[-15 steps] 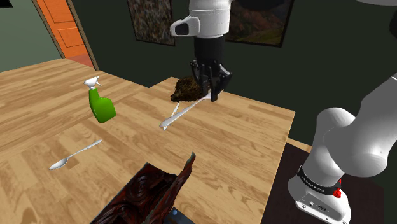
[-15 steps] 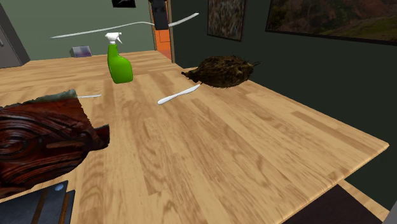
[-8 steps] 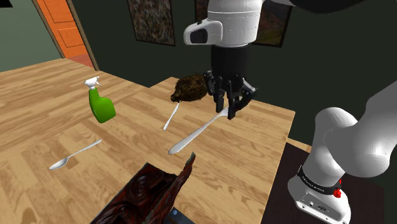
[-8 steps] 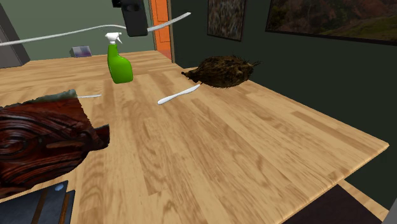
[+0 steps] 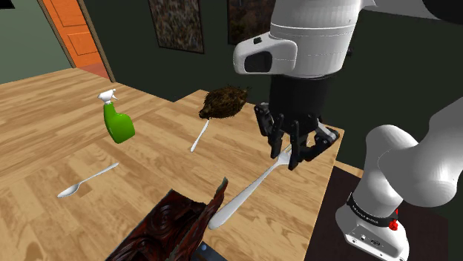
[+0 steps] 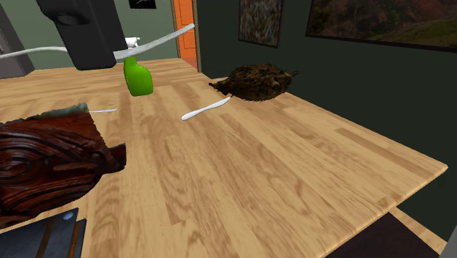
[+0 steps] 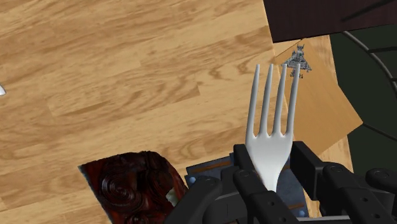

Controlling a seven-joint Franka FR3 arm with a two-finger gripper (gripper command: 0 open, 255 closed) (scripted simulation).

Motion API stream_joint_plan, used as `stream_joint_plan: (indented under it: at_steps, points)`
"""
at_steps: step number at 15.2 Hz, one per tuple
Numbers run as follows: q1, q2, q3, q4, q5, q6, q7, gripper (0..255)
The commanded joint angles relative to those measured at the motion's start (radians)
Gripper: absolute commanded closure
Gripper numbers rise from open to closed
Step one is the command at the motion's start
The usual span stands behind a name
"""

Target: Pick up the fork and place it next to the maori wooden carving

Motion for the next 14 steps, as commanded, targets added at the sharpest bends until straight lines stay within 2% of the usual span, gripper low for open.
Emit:
stream_joint_plan:
  at_steps: [1,14]
  points:
    - [0.004,-0.01,0.007,-0.032,0.007,0.023,0.006,255]
    - [0.017,-0.036,0.027,-0.226,0.028,0.191,0.001,255]
